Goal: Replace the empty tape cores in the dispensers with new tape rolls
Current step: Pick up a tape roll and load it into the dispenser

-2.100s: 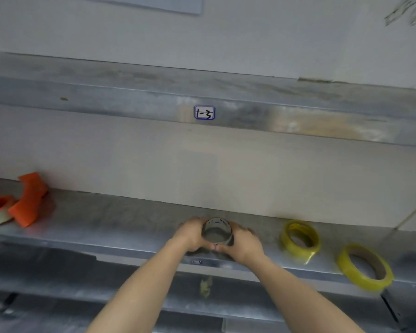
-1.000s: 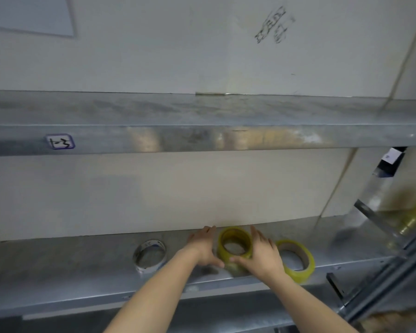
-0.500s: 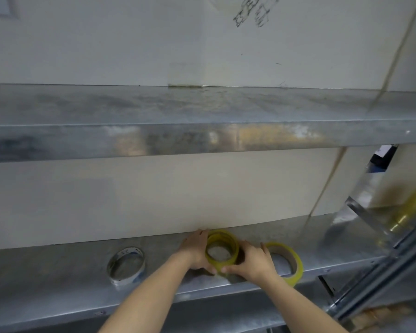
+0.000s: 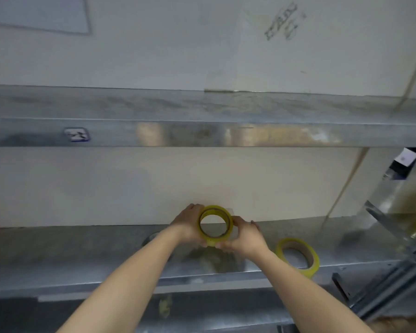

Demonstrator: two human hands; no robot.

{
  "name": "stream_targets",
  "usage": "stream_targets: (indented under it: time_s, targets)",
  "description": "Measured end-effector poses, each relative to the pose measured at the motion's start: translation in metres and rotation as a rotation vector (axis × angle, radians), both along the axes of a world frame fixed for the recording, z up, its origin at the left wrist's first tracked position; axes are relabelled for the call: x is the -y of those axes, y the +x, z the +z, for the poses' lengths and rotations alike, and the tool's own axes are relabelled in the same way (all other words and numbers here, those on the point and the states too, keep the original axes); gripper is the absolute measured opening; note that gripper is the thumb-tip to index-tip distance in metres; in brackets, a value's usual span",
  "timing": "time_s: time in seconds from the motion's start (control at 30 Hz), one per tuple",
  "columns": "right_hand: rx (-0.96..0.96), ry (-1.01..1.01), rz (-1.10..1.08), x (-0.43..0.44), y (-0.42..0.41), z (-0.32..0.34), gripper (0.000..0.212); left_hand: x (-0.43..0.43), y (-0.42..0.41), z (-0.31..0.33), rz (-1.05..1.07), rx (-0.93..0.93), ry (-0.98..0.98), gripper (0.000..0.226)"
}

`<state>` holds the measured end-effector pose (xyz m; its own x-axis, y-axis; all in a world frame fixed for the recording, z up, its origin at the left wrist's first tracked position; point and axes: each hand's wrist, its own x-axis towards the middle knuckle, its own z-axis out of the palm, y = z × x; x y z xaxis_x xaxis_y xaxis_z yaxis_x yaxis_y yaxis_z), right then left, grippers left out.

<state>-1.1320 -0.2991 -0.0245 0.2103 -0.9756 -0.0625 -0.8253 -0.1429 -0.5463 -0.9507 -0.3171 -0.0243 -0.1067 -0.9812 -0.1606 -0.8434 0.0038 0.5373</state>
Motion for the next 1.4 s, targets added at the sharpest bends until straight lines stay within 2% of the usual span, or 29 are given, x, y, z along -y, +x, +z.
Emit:
stream_targets:
  time_s: [0.2, 0.27, 0.37, 0.53, 0.7, 0.87, 1.0, 1.1, 1.23, 1.4]
  targets:
    - [0.025, -0.006, 0.086, -0.034, 0.080, 0.024, 0.084, -0.055, 0.086, 0.025, 0.137, -0.111, -0.016, 0.096]
    - [0.015, -0.016, 0.130, -0.053, 0.115, 0.033, 0.079, -0.073, 0.119, 0.031, 0.202, -0.144, -0.022, 0.090]
    - [0.019, -0.055, 0.171, -0.083, 0.179, 0.046, 0.070, -0.101, 0.168, 0.041, 0.312, -0.201, -0.028, 0.092]
    - [0.050, -0.155, 0.226, -0.135, 0.304, 0.059, 0.073, -0.155, 0.268, 0.054, 0.497, -0.305, -0.028, 0.086]
    - [0.120, -0.198, 0.305, -0.182, 0.414, 0.068, 0.075, -0.209, 0.381, 0.060, 0.558, -0.412, -0.030, 0.122]
    - [0.178, -0.146, 0.419, -0.205, 0.496, 0.069, 0.081, -0.261, 0.461, 0.061, 0.673, -0.520, -0.040, 0.101]
    - [0.382, 0.020, 0.527, -0.196, 0.536, 0.061, 0.052, -0.280, 0.515, 0.056, 0.743, -0.583, -0.052, 0.087]
    - [0.452, 0.043, 0.563, -0.187, 0.568, 0.061, 0.030, -0.286, 0.538, 0.057, 0.712, -0.667, -0.050, 0.087]
    - [0.522, 0.088, 0.621, -0.175, 0.616, 0.064, 0.027, -0.285, 0.569, 0.058, 0.678, -0.754, -0.027, 0.063]
    - [0.619, 0.123, 0.587, -0.165, 0.672, 0.065, 0.024, -0.288, 0.613, 0.063, 0.683, -0.850, -0.058, 0.066]
